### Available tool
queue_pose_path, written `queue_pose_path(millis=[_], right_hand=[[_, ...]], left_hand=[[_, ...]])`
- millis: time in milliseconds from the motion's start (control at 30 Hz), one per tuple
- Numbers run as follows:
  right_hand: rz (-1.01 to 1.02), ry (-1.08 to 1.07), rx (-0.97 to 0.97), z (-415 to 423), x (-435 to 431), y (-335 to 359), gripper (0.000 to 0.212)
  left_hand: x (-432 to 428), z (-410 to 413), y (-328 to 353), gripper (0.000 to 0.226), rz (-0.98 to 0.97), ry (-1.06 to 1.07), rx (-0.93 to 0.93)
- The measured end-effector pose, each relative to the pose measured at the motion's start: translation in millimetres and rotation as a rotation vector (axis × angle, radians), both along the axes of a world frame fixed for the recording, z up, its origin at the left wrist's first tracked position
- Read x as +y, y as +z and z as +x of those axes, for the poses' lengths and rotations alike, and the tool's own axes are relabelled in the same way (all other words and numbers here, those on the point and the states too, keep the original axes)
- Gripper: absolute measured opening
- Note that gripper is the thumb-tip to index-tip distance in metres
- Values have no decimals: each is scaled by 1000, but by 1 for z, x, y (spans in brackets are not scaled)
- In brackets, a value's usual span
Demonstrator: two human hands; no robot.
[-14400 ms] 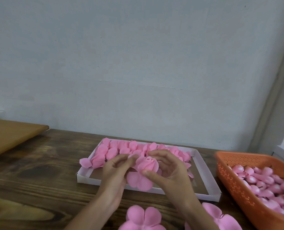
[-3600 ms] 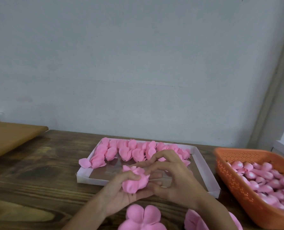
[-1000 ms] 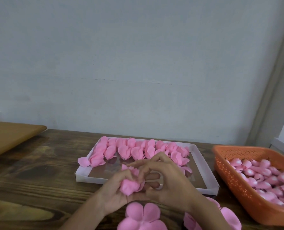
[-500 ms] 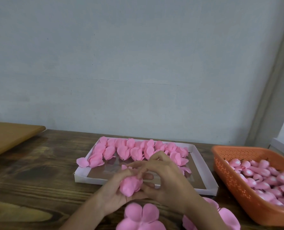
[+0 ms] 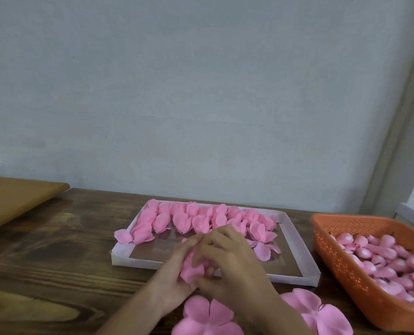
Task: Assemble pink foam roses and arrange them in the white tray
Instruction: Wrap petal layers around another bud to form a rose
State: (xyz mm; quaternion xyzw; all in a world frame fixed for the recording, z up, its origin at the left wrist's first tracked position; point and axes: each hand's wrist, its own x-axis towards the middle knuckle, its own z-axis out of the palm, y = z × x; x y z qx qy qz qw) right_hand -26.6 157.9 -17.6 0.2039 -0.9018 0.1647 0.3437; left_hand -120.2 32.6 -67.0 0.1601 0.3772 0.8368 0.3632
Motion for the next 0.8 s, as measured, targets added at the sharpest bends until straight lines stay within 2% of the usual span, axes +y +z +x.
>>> queue_pose_path(millis=[100,200,300,367,433,567,800], right_hand=[[-30,-68,11,-2,2,-2,26],[-48,-120,1,-3,5,-2,36],[-59,-136,-30,-3,7,-3,35],[-107,-118,-56,-3,6,-4,31],[-167,-98,-77,-4,5,-5,23],[-222,-72,-116,-6,9,-6,12],[-170,-74,-136,-6,14,-3,13]], left_hand=[[1,2,1,46,28,-32,-25],[0,0,2,56,79,-32,-66],[-6,-2,3,56,116,-96,-72],[-11,-2,4,50,150,-172,-40],[-15,-1,5,40,186,-230,77],[-15,-1,3,70,71,-255,234],[-15,-4,0,82,76,-304,352]])
